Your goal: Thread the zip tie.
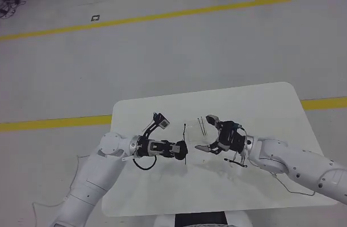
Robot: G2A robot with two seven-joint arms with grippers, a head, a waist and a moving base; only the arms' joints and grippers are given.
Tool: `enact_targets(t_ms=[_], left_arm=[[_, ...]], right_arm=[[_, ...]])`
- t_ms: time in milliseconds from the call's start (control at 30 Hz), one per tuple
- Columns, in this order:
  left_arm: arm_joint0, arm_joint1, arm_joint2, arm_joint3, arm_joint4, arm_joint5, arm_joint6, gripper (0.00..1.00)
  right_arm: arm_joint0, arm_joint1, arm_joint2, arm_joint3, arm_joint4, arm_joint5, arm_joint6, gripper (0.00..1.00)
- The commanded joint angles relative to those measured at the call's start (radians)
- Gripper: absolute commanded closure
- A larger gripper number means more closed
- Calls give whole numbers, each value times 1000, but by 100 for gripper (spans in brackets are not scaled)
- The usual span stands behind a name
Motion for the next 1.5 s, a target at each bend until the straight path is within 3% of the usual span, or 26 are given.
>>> enact_targets(t_ms=[0, 333, 633, 733, 1133, 1200, 1467], left_arm=[[-1, -2, 7, 6, -47, 7, -7, 100], [-19, 6, 61, 22, -158, 13, -7, 100], [-43, 16, 115, 29, -242, -8, -7, 100], [-49, 20, 133, 27, -272, -16, -7, 100], [-55, 22, 141, 25, -270, -18, -7, 100], [-46, 19, 146, 7, -297, -7, 7, 100], [-33, 10, 145, 13, -329, -4, -7, 100]], right_arm=[[-10, -6, 7, 11, -43, 5, -40, 0], [-48, -58, 44, 102, -253, 34, -339, 0], [-31, -129, 72, 153, -287, 45, -398, 0], [-21, -155, 78, 175, -283, 23, -424, 0], [-25, -159, 79, 171, -276, 13, -427, 0], [-43, -163, 92, 180, -255, 0, -441, 0], [-64, -210, 120, 260, -226, -41, -600, 0]])
